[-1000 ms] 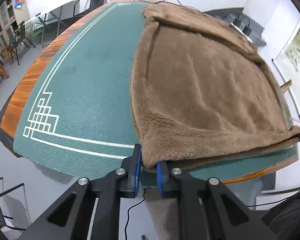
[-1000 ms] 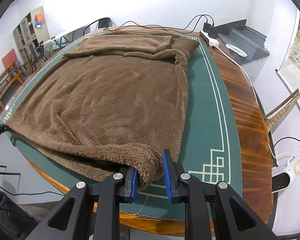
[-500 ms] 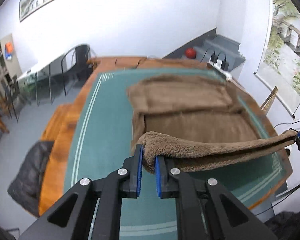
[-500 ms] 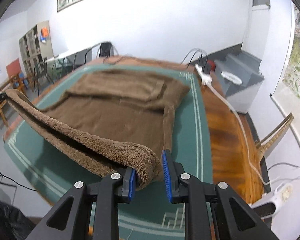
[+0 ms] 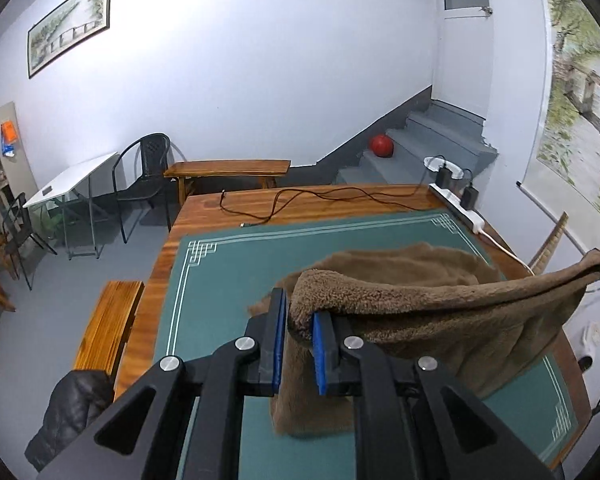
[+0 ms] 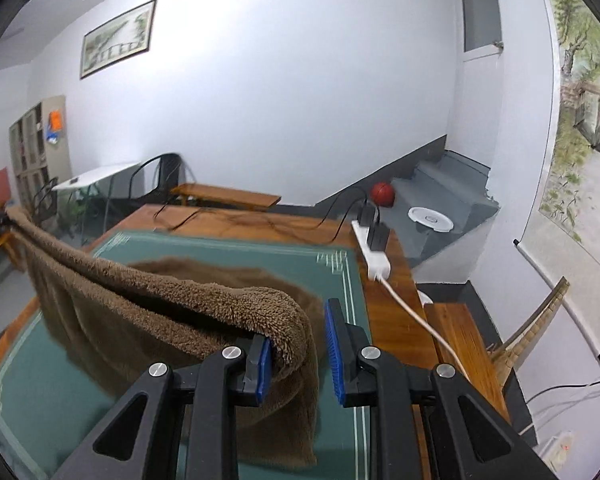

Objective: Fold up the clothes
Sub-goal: 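Lift the hem with the right gripper while the left gripper grasps the hem beside it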

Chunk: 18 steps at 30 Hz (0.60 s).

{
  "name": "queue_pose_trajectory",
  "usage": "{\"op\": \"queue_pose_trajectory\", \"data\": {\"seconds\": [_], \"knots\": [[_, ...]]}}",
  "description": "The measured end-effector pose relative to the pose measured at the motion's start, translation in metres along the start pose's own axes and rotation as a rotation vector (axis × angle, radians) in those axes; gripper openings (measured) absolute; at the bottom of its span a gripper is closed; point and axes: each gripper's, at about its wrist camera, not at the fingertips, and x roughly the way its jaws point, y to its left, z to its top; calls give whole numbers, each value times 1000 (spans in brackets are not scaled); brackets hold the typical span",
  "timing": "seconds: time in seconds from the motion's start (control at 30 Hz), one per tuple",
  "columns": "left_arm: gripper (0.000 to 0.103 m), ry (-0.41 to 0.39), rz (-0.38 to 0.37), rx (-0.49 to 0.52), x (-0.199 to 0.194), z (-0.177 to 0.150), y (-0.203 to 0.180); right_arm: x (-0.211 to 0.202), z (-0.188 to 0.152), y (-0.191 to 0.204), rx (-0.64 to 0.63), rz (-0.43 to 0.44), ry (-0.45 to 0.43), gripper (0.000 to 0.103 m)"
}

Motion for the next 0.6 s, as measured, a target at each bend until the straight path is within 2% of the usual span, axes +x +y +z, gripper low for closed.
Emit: {"op": "queue_pose_trajectory", "data": {"seconds": [0.13,0.27,0.43,0.6], "knots": [[16,43,-1,6,57,25,6,55,30,-4,48,-27,19,23],[16,98,-1,10,113,38,12,124,47,-4,74,-57,80,23],[16,180,-5,-7,189,41,17,189,41,-2,98,-94,160,23],[16,239,-5,-22,249,40,18,243,33,-1,111,-131,228,23]]}}
